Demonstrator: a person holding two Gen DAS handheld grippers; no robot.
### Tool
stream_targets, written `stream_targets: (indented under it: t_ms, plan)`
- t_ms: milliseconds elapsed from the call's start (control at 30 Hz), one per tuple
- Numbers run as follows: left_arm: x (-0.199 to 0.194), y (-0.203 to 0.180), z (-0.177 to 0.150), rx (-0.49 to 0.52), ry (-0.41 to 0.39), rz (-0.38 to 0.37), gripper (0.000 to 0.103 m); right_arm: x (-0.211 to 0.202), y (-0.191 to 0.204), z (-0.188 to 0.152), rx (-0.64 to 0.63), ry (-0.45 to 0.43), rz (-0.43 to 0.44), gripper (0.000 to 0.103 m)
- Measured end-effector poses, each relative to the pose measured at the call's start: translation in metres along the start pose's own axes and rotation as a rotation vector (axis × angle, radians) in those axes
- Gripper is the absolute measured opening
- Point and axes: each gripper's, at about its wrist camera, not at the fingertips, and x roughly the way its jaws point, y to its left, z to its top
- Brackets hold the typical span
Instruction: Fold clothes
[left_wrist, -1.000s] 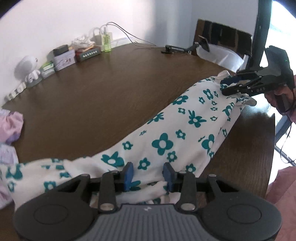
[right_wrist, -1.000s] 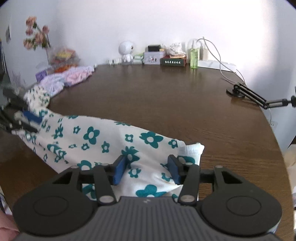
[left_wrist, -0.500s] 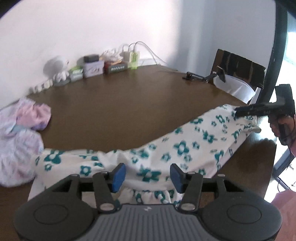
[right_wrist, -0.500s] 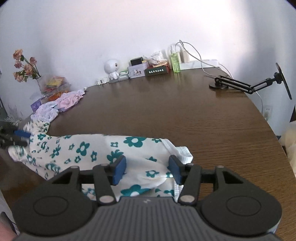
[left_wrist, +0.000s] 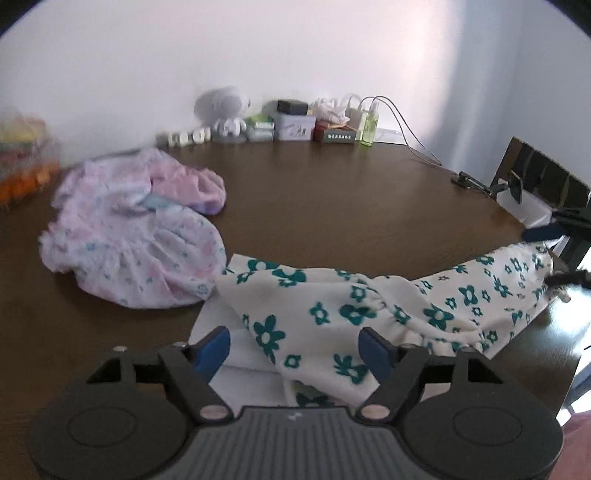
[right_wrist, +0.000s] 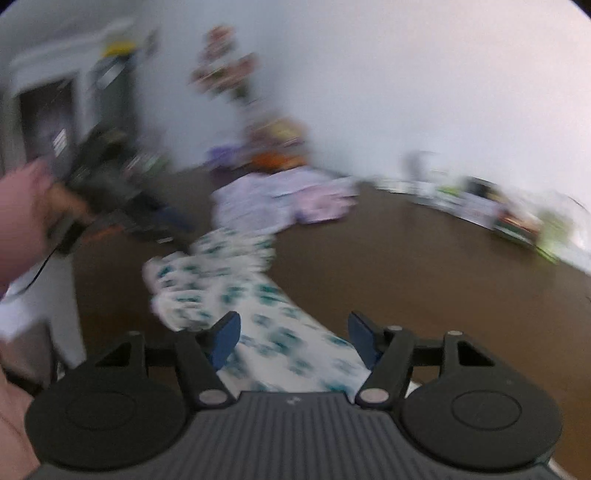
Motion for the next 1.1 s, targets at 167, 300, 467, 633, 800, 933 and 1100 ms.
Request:
stream_targets:
  t_ms: [167, 300, 467, 633, 800, 933, 1100]
  plan:
    - [0.021, 0.008, 0.007, 0.011, 0.031, -0.115, 0.004, 0.066, 0.035, 0.040, -0.132, 0.114, 0.070, 0.066]
    - [0.008, 0.005, 0.012, 0.063, -0.022, -0.143, 0.004, 0.103, 0.047, 0.051, -0.161, 0.184, 0.098, 0.067]
    - [-0.023, -0.010, 0.039, 0.147, -0.131, -0.148, 0.003, 0.131, 0.062, 0.057, -0.197, 0.204, 0.084, 0.074]
    - [-0.035, -0.027, 0.052, 0.228, -0.152, -0.162, 0.003, 0.150, 0.073, 0.063, -0.231, 0.229, 0.051, 0.074]
    - [-0.022, -0.018, 0.031, 0.193, -0.035, -0.069, 0.048, 0.156, 0.076, 0.066, -0.227, 0.236, 0.044, 0.074]
    - [-0.008, -0.005, 0.013, 0.109, 0.028, -0.068, 0.054, 0.154, 0.070, 0.066, -0.214, 0.232, 0.035, 0.075]
    - [0.018, 0.007, 0.010, 0.038, 0.091, -0.070, 0.013, 0.146, 0.069, 0.063, -0.198, 0.219, 0.027, 0.075]
